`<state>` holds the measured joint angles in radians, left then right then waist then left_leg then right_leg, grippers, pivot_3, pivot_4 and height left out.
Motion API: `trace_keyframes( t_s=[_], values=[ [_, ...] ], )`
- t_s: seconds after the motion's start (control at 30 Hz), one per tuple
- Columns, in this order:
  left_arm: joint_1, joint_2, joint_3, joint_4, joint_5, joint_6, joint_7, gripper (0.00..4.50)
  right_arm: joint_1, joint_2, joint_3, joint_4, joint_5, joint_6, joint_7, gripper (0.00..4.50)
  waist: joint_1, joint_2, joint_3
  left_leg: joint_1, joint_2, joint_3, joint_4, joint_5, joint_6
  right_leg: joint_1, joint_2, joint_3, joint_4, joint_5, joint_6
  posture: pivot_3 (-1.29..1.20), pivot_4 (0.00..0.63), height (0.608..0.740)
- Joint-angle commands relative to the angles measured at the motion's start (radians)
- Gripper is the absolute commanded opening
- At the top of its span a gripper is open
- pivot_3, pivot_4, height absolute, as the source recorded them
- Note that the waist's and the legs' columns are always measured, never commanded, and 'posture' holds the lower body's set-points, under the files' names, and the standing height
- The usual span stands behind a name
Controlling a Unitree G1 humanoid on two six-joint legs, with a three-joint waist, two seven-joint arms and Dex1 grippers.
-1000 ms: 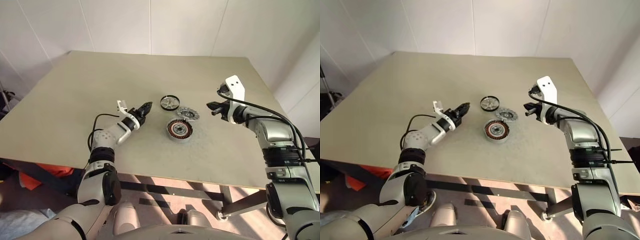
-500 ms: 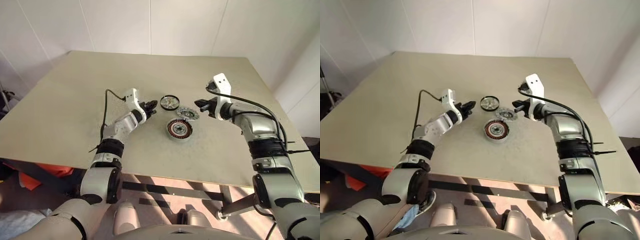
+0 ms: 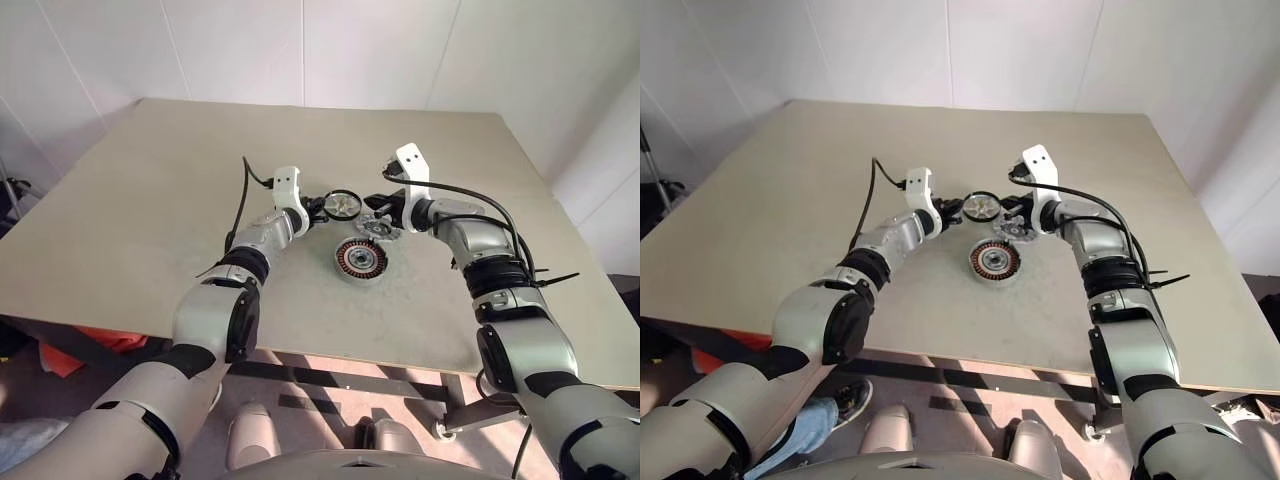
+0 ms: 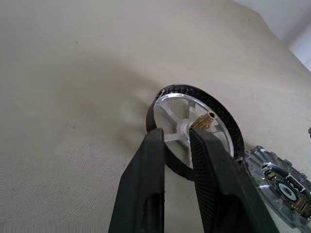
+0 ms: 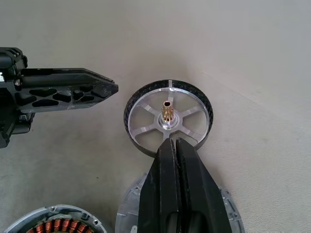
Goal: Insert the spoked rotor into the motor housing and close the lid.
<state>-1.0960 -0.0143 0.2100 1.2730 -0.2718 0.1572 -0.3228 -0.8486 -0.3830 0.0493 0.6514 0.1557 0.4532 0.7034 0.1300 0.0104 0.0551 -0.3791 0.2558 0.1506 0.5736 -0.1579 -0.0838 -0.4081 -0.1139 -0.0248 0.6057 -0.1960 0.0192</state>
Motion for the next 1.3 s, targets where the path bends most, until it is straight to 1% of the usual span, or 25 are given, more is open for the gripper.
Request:
trace_keyframes(
  t_s=[0.03,0.23,0.33,0.63,0.8,0.93,1.07,1.3],
  values=[
    [-0.053,-0.017,0.018,0.005,0.008,-0.025,0.004,0.87,-0.028,-0.022,-0.032,-0.040,0.004,-0.012,-0.002,0.00,0.002,0.000,0.000,0.000,0.000,0.000,0.000,0.000,0.000,0.000,0.000,0.000,0.000,0.000,0.000,0.00,0.000,0.740],
    [-0.070,-0.052,0.108,0.029,-0.040,0.012,0.040,0.87,-0.025,-0.038,-0.046,-0.038,0.006,-0.011,-0.009,0.00,0.002,0.000,0.000,0.000,0.000,0.000,0.002,0.000,0.000,0.000,0.000,0.000,0.001,0.000,0.000,0.00,0.000,0.740],
    [-0.072,-0.065,0.152,0.040,-0.056,0.013,0.094,0.87,-0.028,-0.052,-0.058,-0.038,0.007,-0.008,-0.012,0.00,0.002,0.000,0.000,0.000,0.000,0.000,0.002,0.000,0.000,0.000,0.000,0.000,0.001,0.000,0.000,0.00,0.000,0.740],
    [-0.090,-0.073,0.259,0.047,-0.106,0.015,0.171,0.87,-0.025,-0.070,-0.072,-0.038,0.006,-0.008,-0.018,0.00,0.003,0.000,0.000,0.000,0.000,0.000,0.002,-0.002,0.003,0.000,0.000,0.000,0.001,0.000,0.000,0.00,0.000,0.740],
    [-0.096,-0.063,0.314,0.043,-0.145,0.024,0.157,0.87,-0.022,-0.062,-0.068,-0.046,0.008,-0.005,-0.020,0.00,0.003,0.000,0.000,0.000,0.000,0.000,0.002,-0.002,0.003,0.000,0.000,0.000,0.001,0.000,0.000,0.00,0.000,0.740],
    [-0.089,-0.030,0.344,0.031,-0.173,0.041,0.115,0.87,-0.016,-0.052,-0.064,-0.055,0.012,-0.001,-0.020,0.00,0.002,0.000,0.000,0.000,0.000,0.000,0.002,-0.002,0.003,0.000,0.000,0.000,0.000,0.000,0.000,0.00,0.000,0.740],
    [-0.060,0.024,0.340,0.008,-0.181,0.087,0.027,0.87,0.016,-0.035,-0.056,-0.093,0.016,0.013,-0.015,0.00,0.001,0.000,0.000,0.000,0.000,0.000,0.002,-0.002,0.003,0.000,0.000,0.000,0.000,0.000,0.000,0.00,0.000,0.740],
    [0.043,0.109,0.227,-0.089,-0.102,0.096,-0.091,0.87,0.013,-0.048,-0.077,-0.067,0.006,0.004,-0.037,0.00,0.001,0.000,0.001,0.000,0.000,0.000,0.002,-0.002,0.003,0.000,0.000,0.000,0.000,0.000,0.000,0.00,0.000,0.740]
  ],
)
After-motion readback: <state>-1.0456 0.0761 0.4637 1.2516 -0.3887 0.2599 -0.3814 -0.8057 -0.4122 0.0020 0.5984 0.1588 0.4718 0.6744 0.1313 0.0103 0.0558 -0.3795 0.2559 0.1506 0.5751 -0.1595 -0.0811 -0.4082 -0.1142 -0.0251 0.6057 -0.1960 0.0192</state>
